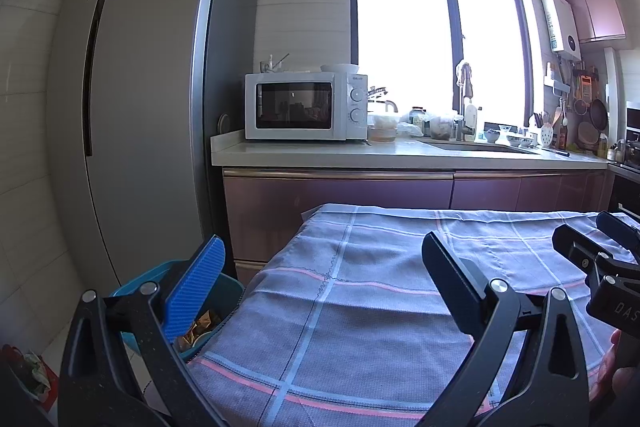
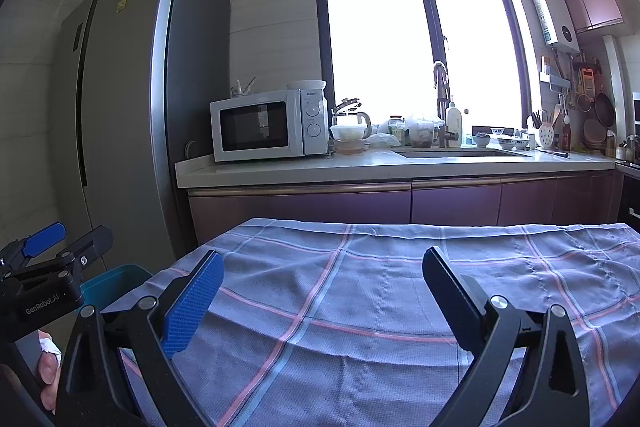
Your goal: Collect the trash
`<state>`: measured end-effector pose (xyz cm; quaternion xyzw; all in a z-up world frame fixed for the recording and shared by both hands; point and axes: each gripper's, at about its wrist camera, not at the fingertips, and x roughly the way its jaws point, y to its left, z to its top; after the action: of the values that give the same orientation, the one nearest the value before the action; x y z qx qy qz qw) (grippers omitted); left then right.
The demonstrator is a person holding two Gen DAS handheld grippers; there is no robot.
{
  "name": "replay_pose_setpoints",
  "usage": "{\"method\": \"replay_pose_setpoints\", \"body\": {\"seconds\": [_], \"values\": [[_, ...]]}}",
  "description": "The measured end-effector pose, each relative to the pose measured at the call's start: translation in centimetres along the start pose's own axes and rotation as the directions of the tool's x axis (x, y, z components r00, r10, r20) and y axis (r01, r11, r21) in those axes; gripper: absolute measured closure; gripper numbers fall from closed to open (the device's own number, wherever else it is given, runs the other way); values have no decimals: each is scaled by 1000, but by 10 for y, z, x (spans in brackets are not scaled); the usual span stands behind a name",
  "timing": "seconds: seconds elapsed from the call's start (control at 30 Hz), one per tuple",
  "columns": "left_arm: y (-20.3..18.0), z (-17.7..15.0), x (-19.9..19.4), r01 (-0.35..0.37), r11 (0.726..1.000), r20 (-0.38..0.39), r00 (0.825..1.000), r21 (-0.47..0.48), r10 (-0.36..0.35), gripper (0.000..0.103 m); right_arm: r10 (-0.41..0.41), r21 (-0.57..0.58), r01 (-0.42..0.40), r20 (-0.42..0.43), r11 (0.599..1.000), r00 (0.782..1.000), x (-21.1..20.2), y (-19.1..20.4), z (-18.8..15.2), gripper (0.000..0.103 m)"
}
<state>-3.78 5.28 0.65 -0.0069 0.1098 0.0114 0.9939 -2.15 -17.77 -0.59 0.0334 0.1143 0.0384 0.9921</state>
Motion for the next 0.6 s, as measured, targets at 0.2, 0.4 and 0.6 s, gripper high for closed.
{"method": "replay_pose_setpoints", "body": {"seconds": [0.2, 0.4, 0.6], "values": [[0, -1, 1, -4, 1000, 1, 1000, 2, 4, 6, -2, 2, 2, -2, 1000, 1000, 1, -2, 0, 7], [0, -3, 2, -6, 1000, 2, 1000, 4, 6, 6, -3, 3, 3, -2, 1000, 1000, 2, -2, 1, 7], [-1, -3, 2, -7, 1000, -1, 1000, 6, 7, 6, -2, 7, 2, -4, 1000, 1000, 2, -3, 0, 7]]}}
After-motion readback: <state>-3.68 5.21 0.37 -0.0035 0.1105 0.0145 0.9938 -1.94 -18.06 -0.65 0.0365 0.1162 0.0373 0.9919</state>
